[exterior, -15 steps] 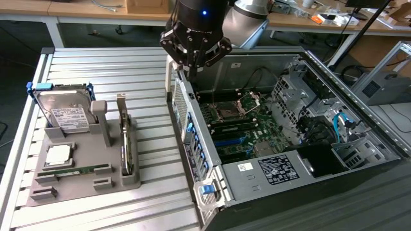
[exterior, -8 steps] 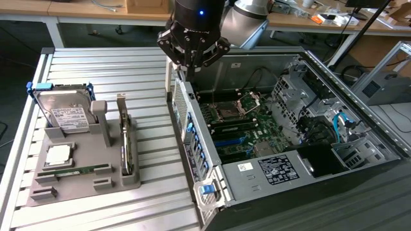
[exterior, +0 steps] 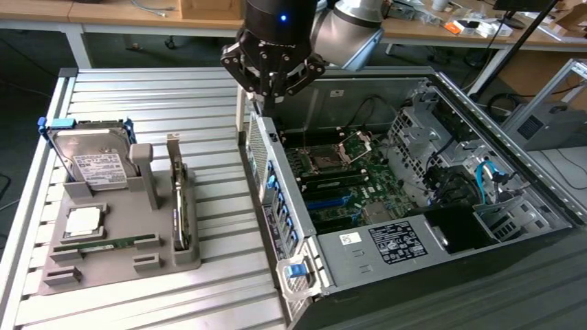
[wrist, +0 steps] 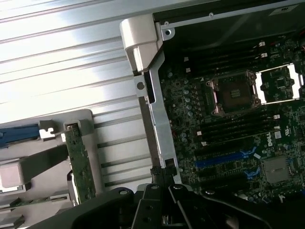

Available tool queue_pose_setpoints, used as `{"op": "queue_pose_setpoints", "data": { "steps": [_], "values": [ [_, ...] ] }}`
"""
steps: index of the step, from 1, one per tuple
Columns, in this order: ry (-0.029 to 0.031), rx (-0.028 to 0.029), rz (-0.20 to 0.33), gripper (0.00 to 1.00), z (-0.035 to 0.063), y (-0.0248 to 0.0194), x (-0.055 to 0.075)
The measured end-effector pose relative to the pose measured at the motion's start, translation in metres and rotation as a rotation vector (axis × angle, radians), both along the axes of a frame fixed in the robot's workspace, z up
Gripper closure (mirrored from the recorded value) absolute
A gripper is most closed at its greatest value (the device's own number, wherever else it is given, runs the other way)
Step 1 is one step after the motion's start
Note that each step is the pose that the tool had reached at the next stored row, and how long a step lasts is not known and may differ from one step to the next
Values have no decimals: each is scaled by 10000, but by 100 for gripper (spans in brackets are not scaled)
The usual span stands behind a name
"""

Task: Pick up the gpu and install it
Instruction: 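Reach for the gpu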

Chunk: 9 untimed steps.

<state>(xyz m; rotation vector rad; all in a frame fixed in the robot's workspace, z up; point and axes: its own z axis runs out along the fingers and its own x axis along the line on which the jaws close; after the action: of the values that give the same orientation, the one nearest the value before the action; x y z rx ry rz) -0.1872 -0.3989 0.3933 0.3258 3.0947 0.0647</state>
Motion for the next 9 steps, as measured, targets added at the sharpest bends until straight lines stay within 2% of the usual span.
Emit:
{"op": "queue_pose_setpoints", "data": {
  "steps": [9],
  "values": [
    [0, 0, 0, 89, 0, 0, -77]
  ]
}}
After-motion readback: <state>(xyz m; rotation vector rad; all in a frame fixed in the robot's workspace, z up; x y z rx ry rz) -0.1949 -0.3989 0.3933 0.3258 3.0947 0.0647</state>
